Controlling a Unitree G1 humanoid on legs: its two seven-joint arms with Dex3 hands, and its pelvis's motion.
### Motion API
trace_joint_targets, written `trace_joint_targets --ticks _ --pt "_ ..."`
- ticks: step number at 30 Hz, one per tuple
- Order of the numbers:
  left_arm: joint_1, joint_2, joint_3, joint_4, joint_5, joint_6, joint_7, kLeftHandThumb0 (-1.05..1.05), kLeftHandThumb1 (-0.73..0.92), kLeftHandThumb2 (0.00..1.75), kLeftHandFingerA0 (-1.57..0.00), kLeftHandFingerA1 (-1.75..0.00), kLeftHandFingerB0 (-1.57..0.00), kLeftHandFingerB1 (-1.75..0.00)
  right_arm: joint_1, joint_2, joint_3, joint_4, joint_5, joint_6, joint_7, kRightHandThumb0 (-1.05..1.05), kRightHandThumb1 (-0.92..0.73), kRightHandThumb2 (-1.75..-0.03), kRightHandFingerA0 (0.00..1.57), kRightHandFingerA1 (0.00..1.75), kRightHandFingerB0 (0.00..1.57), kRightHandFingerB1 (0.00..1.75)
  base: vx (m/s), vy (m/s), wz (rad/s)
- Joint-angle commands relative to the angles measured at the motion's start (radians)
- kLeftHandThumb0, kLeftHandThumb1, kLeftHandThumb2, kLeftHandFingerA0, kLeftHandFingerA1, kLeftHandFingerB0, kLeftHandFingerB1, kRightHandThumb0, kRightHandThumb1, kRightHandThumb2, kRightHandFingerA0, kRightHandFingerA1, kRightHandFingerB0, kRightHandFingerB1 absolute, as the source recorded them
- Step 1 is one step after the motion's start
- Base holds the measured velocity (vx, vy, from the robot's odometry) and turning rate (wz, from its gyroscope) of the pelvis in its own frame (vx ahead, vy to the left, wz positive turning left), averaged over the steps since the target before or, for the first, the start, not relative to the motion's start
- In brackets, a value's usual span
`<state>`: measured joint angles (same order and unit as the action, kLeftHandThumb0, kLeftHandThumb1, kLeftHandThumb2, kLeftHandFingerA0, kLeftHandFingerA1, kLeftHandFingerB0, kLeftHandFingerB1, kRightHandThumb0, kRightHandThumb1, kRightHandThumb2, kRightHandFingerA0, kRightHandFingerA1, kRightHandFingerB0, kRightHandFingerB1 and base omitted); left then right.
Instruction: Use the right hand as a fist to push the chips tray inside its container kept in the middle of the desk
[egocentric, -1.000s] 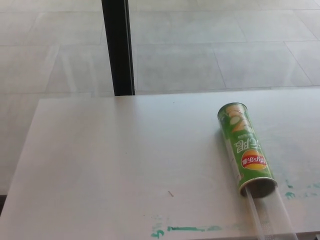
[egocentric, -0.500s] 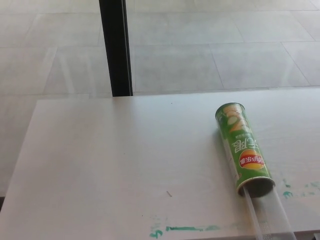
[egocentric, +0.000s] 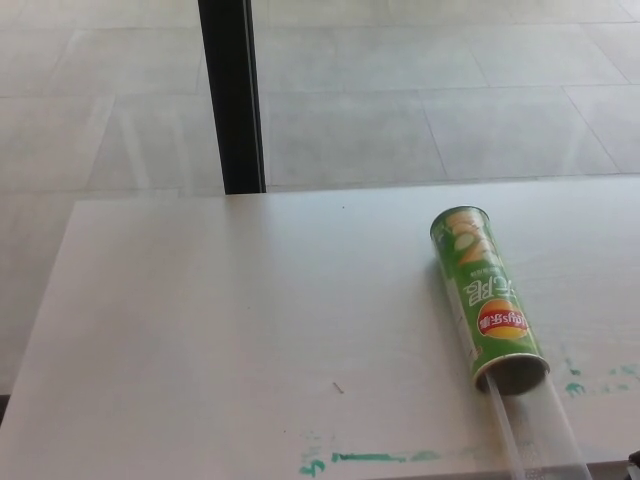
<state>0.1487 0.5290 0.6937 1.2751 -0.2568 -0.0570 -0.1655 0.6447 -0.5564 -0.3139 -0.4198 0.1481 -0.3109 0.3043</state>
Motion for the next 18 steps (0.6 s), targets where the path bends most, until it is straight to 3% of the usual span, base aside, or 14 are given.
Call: trace_joint_targets --ticks 1,2,3,5,6,8,9,10,11,14,15,16,17,18 --pt "0.006 0.048 -0.028 0.019 0.008 -0.025 0.008 -0.76 0.54 1.32 -1.16 -1.44 -0.09 -0.80 -0.014 -0.136 0.049 0.119 -0.532 -0.365 -0.020 -0.67 -0.85 -0.67 0.86 1.18 0.61 0.52 0.00 0.000 0.00" --pt "0.007 0.046 -0.031 0.013 0.010 -0.029 0.016 -0.76 0.57 1.34 -1.27 -1.50 -0.24 -0.89 -0.037 -0.153 0.065 0.149 -0.589 -0.387 -0.049 -0.66 -0.84 -0.66 0.84 1.23 0.61 0.53 0.00 0.000 0.00" --pt "0.006 0.046 -0.029 0.010 0.005 -0.021 0.013 -0.85 0.64 1.40 -1.19 -1.50 -0.07 -0.84 -0.060 -0.144 0.070 0.185 -0.636 -0.435 -0.104 -0.65 -0.81 -0.65 0.89 1.24 0.65 0.53 0.00 0.000 0.00" --pt "0.010 0.045 -0.020 0.014 -0.006 -0.023 0.005 -0.88 0.63 1.40 -1.09 -1.47 -0.01 -0.81 -0.089 -0.157 0.091 0.229 -0.736 -0.460 -0.192 -0.66 -0.83 -0.65 0.87 1.32 0.68 0.55 0.00 0.000 0.00" --pt "0.011 0.045 -0.018 0.015 -0.008 -0.025 -0.003 -0.92 0.61 1.39 -1.11 -1.49 -0.02 -0.83 -0.100 -0.168 0.105 0.245 -0.769 -0.453 -0.218 -0.67 -0.84 -0.65 0.85 1.34 0.67 0.56 0.00 0.000 0.00" --pt "0.010 0.048 -0.038 0.020 0.015 -0.040 0.010 -0.77 0.54 1.32 -1.17 -1.45 -0.18 -0.85 -0.118 -0.184 0.125 0.266 -0.798 -0.442 -0.246 -0.67 -0.83 -0.65 0.87 1.32 0.67 0.56 0.00 0.000 0.00" --pt "0.008 0.052 -0.037 0.022 0.013 -0.027 0.006 -0.77 0.54 1.31 -1.10 -1.41 -0.07 -0.79 -0.142 -0.197 0.147 0.296 -0.824 -0.438 -0.275 -0.66 -0.83 -0.64 0.86 1.35 0.69 0.56 0.00 0.000 0.00" --pt "0.008 0.052 -0.039 0.020 0.014 -0.026 0.007 -1.05 0.92 0.91 -0.65 -1.69 -0.26 -1.24 -0.149 -0.202 0.155 0.308 -0.830 -0.437 -0.283 -0.66 -0.84 -0.65 0.85 1.35 0.68 0.57 0.00 0.000 0.00" --pt "0.009 0.052 -0.044 0.017 0.018 -0.029 0.007 -0.84 0.59 1.37 -1.10 -1.45 0.00 -0.79 -0.161 -0.209 0.169 0.324 -0.839 -0.433 -0.291 -0.68 -0.87 -0.68 0.85 1.33 0.67 0.56 0.00 0.000 0.00" --pt "0.011 0.054 -0.050 0.016 0.022 -0.033 0.006 -0.84 0.59 1.37 -1.10 -1.45 0.00 -0.79 -0.172 -0.219 0.185 0.338 -0.854 -0.427 -0.309 -0.68 -0.87 -0.68 0.85 1.33 0.67 0.56 0.00 0.000 0.00" --pt "0.011 0.053 -0.048 0.012 0.017 -0.029 0.006 -1.05 0.92 0.93 -0.59 -1.68 -0.31 -1.31 -0.180 -0.222 0.198 0.343 -0.873 -0.428 -0.328 -0.67 -0.86 -0.68 0.84 1.36 0.68 0.56 0.00 0.000 0.00" --pt "0.010 0.052 -0.044 0.011 0.012 -0.027 0.008 -1.05 0.92 0.92 -0.59 -1.68 -0.31 -1.31 -0.185 -0.223 0.209 0.347 -0.878 -0.427 -0.331 -0.68 -0.87 -0.66 0.85 1.35 0.68 0.56 0.00 0.000 0.00" --pt "0.009 0.051 -0.040 0.012 0.007 -0.025 0.008 -0.87 0.66 1.42 -1.18 -1.51 -0.10 -0.85 -0.189 -0.221 0.219 0.351 -0.875 -0.431 -0.327 -0.68 -0.87 -0.66 0.86 1.34 0.68 0.56 0.00 0.000 0.00" --pt "0.010 0.052 -0.042 0.011 0.008 -0.025 0.007 -0.87 0.66 1.42 -1.18 -1.51 -0.10 -0.85 -0.194 -0.223 0.226 0.358 -0.882 -0.438 -0.339 -0.68 -0.87 -0.66 0.86 1.34 0.68 0.56 0.00 0.000 0.00"
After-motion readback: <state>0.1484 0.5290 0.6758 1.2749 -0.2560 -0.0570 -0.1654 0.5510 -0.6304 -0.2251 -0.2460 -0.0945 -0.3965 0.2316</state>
